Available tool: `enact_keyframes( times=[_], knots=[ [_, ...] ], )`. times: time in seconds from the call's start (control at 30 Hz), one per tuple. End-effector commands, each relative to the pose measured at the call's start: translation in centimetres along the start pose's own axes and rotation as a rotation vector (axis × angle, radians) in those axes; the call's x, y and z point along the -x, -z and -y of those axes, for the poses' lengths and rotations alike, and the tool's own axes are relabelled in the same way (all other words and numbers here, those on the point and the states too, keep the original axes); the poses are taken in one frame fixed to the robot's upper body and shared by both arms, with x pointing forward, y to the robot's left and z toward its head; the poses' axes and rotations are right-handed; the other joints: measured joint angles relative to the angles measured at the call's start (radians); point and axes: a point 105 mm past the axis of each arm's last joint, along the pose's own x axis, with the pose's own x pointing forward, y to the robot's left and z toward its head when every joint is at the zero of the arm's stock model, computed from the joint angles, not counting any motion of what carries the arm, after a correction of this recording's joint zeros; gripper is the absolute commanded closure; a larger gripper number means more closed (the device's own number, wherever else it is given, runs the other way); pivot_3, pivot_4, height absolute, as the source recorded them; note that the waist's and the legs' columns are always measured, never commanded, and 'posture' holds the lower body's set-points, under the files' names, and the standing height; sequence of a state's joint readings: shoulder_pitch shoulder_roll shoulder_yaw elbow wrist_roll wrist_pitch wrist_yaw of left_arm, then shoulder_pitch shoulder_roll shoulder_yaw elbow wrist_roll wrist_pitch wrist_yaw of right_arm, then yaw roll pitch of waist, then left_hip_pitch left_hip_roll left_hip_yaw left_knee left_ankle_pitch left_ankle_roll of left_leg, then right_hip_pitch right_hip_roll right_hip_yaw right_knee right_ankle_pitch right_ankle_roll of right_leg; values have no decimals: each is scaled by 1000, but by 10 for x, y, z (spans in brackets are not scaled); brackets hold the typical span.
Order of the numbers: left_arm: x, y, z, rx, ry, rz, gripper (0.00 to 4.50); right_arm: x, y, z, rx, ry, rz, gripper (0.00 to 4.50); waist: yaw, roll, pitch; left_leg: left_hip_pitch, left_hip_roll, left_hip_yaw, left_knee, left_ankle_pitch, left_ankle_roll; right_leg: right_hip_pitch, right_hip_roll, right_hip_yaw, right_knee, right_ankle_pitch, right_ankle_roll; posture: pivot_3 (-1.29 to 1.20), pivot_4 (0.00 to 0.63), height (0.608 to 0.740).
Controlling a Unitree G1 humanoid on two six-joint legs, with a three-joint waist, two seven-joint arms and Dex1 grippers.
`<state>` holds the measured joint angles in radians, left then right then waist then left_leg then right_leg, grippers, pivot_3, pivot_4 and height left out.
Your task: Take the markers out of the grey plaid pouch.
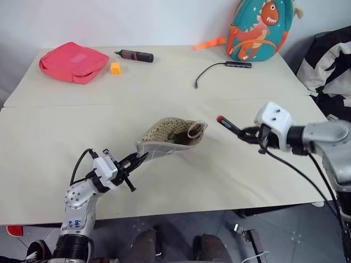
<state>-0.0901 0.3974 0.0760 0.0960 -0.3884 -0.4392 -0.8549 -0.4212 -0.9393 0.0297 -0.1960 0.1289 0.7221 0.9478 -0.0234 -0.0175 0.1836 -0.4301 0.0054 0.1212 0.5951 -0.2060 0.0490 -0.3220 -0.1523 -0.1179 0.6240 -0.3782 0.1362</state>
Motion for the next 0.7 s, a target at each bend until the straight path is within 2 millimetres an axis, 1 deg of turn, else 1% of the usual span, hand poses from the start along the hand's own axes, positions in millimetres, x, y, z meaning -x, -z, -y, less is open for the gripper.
enact_keyframes(
  times=[0.03, 0.1, 0.2, 0.23, 0.33, 0.4, 0.43, 0.53, 0.63, 0.7],
  knots=[
    [4, -3, -1, -21, -5, 4, 4500, 13, 15, 10, -87, 95, -53, 3983, 1, 0, 0, 0, 0, 0, 0, 0, 0, 0, 0, 0, 0, 0, 0, 0, 150, 740],
    [4, -2, -1, -22, -6, 2, 4500, 14, 21, 13, -194, 121, -47, 3983, 0, 0, 0, 0, 0, 0, 0, 0, 0, 0, 0, 0, 0, 0, 0, 0, 150, 740],
    [4, -1, 1, -22, -1, 3, 4500, 11, 29, 20, -247, 165, -59, 3983, -2, 0, 0, 0, 1, 0, 1, 0, 0, 0, 0, 0, 0, 0, 0, 0, 150, 740],
    [3, -1, 1, -21, -2, 4, 4500, 9, 33, 14, -185, 139, -82, 3983, -1, 0, 0, 0, 1, 0, 1, 0, 0, 0, 1, 0, 0, 0, 0, 0, 150, 740],
    [3, -1, 0, -27, -10, 4, 4500, 4, 45, 8, -172, 129, -128, 3983, 2, 0, 0, 0, 1, -1, 1, 0, 0, 0, 1, 0, -1, 0, 0, 0, 150, 740],
    [3, -2, 0, -27, -11, 6, 4500, 2, 42, 12, -212, 140, -101, 3260, 2, 0, 0, -1, 1, -1, 1, 0, 0, 0, 1, 0, -1, 0, 0, 0, 150, 740],
    [3, -2, 0, -29, -11, 6, 4500, 2, 41, 12, -211, 135, -98, 3074, 2, 0, 0, -1, 1, -1, 1, 0, 0, 0, 1, 0, -1, 0, 0, 0, 150, 740],
    [4, -3, 0, -30, -9, 3, 4500, 0, 38, 11, -202, 120, -88, 1943, 2, 0, 0, -1, 1, 0, 2, 0, 0, 0, 1, 0, -1, 0, 0, 0, 150, 740],
    [5, -3, 0, -32, -11, 3, 4500, -2, 33, 17, -211, 144, -59, 907, 1, 0, 0, -1, 1, -1, 2, 0, 0, 0, 1, 0, -1, 0, 0, 0, 150, 740],
    [4, -4, 0, -33, -11, 5, 4500, -2, 29, 16, -211, 124, -46, 173, 1, 0, 0, -1, 1, -1, 2, 0, 0, 0, 1, 0, -1, 0, 0, 0, 150, 740]
  ],
)
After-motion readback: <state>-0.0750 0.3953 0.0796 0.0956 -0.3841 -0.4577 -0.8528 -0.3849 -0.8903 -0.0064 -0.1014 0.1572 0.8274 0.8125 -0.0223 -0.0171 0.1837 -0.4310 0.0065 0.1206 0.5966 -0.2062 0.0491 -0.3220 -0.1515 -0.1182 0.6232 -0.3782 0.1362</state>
